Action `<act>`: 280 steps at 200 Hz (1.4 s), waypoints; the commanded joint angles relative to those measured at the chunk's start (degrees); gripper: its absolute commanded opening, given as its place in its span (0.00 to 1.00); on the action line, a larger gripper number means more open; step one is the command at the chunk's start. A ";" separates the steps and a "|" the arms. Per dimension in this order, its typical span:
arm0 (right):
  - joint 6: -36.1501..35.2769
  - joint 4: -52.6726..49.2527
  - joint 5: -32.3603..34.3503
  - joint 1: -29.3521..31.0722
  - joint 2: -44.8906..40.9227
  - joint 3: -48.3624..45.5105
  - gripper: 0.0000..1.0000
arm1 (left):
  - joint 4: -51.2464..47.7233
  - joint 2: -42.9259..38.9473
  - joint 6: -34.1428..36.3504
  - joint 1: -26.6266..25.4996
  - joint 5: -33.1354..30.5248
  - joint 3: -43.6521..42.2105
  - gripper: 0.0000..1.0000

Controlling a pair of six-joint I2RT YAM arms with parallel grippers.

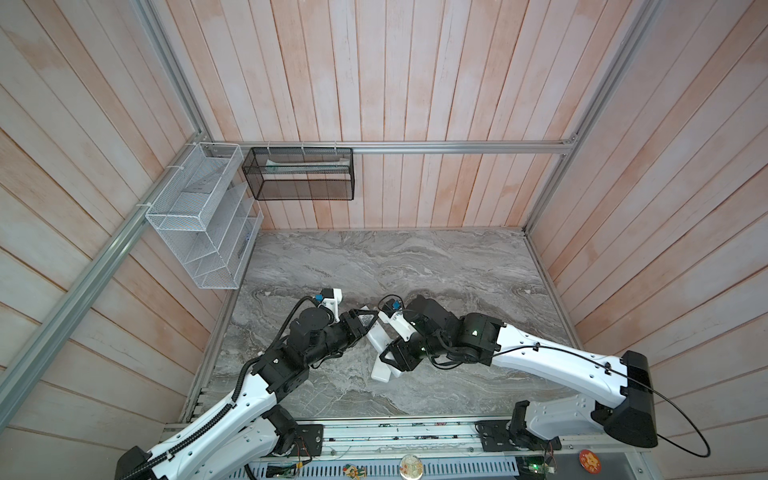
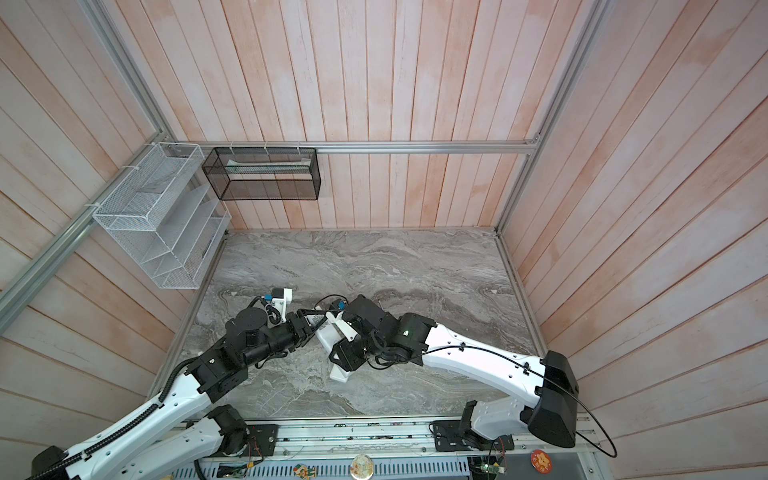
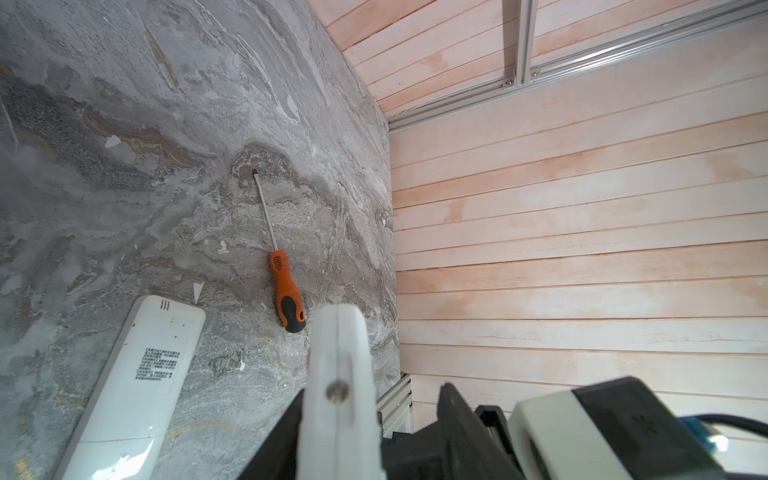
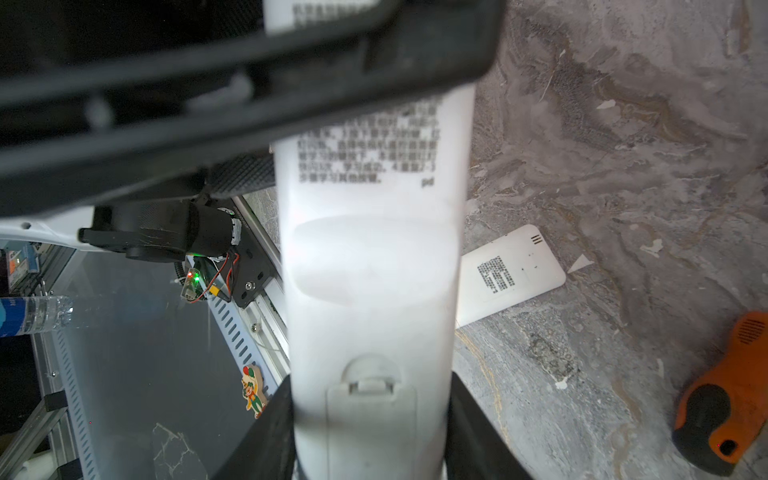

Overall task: Unload the batteries from the remote control
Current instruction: 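Swing the held remote toward the left gripper while the left gripper opens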

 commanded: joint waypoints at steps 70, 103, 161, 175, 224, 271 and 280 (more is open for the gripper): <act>-2.98 0.00 2.42 0.23 2.32 2.87 0.26 | -0.53 -0.50 1.02 4.90 7.60 -0.66 0.16; -1.79 2.75 3.52 0.17 1.40 1.76 0.48 | -1.19 -0.61 1.13 4.98 6.96 -0.77 0.13; 13.79 12.90 -6.36 -11.06 -8.02 -6.44 0.82 | -3.92 -5.12 -0.81 4.99 0.61 -1.56 0.13; 19.40 18.08 -11.45 -14.88 -11.42 -10.68 0.89 | -3.09 -6.08 -1.96 4.99 -0.66 -1.64 0.13; 30.38 31.72 -21.37 -19.12 -17.13 -19.19 0.89 | 6.99 -9.63 -10.13 5.95 -4.31 -4.67 0.14; 35.17 39.46 -23.59 -19.05 -16.21 -21.68 0.84 | 17.98 -11.27 -16.57 6.61 -7.05 -8.51 0.15; 34.94 40.03 -24.44 -19.01 -15.29 -21.00 0.83 | 19.06 -11.30 -16.86 6.62 -7.47 -8.82 0.15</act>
